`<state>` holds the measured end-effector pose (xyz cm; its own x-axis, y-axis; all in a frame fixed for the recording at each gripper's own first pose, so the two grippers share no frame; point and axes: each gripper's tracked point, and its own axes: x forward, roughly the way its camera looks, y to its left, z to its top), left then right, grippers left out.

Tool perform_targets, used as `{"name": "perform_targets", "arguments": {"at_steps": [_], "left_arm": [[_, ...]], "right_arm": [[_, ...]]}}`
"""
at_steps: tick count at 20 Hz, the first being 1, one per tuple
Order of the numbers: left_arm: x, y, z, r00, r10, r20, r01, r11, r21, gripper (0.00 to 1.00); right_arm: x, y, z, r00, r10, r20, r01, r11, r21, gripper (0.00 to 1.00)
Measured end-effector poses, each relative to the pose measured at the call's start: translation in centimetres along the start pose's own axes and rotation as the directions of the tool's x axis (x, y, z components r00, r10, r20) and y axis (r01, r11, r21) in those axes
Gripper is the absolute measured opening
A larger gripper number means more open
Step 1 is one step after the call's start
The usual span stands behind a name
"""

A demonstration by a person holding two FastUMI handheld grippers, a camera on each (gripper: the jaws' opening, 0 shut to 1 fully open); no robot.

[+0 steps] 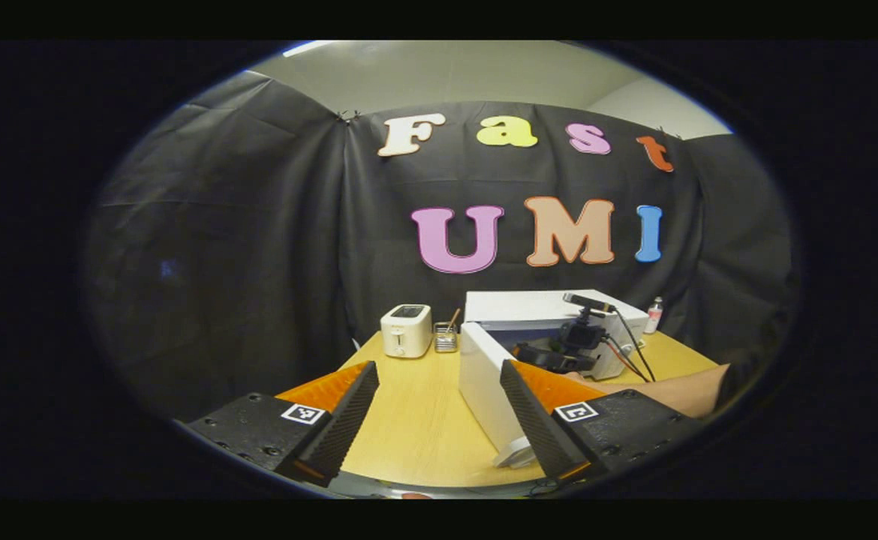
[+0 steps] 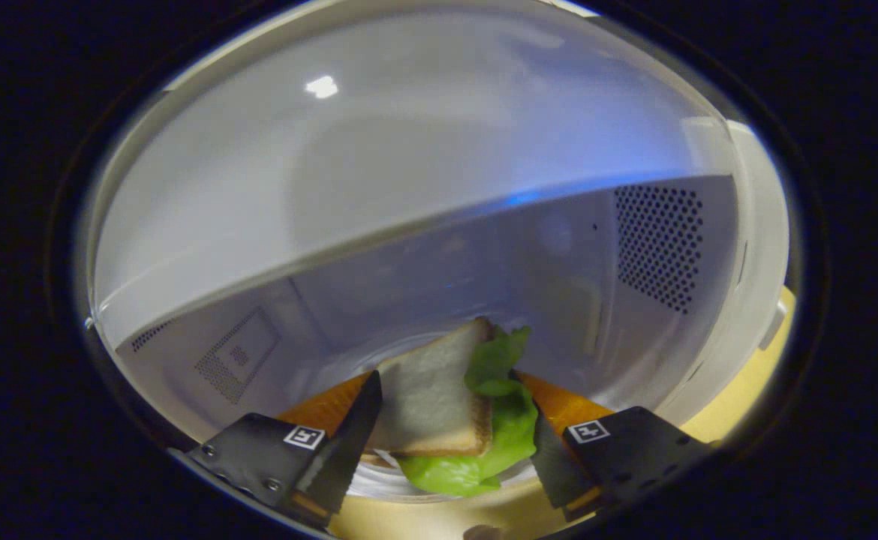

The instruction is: Open the microwave oven with the left hand, put the food in, and close the microwave oven.

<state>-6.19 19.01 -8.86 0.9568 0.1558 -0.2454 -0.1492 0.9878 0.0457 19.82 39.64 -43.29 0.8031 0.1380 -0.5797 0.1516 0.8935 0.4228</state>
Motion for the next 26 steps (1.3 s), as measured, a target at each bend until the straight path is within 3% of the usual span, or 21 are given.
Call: {"name": "perform_targets", "arguments": {"at_steps": [7,17,20,26], "left_arm": [[-1.2,-0.2,-0.9,1.0,-0.001,-0.014,0.0,1.0,-0.014,0.96],[-1.7,-0.3,-2.3,1.0,-0.004,-0.003,0.004,1.0,0.002,0.96],[-1.8,-0.7,-2.9,1.0,-0.024,0.006,0.024,0.999,0.021,0.96],[-1.2,-1.5,-3.8,0.997,-0.071,0.03,0.07,0.996,0.063,0.96]], "right_arm": [[-3.0,0.3,3.0,0.987,0.117,0.108,-0.115,0.993,-0.026,0.92],[-9.3,-2.5,2.7,0.976,0.202,0.084,-0.184,0.966,-0.181,0.92],[-12.3,-2.5,4.1,0.96,0.266,0.091,-0.24,0.944,-0.228,0.93],[-20.4,-3.1,11.2,0.906,0.387,0.171,-0.333,0.902,-0.275,0.92]]}}
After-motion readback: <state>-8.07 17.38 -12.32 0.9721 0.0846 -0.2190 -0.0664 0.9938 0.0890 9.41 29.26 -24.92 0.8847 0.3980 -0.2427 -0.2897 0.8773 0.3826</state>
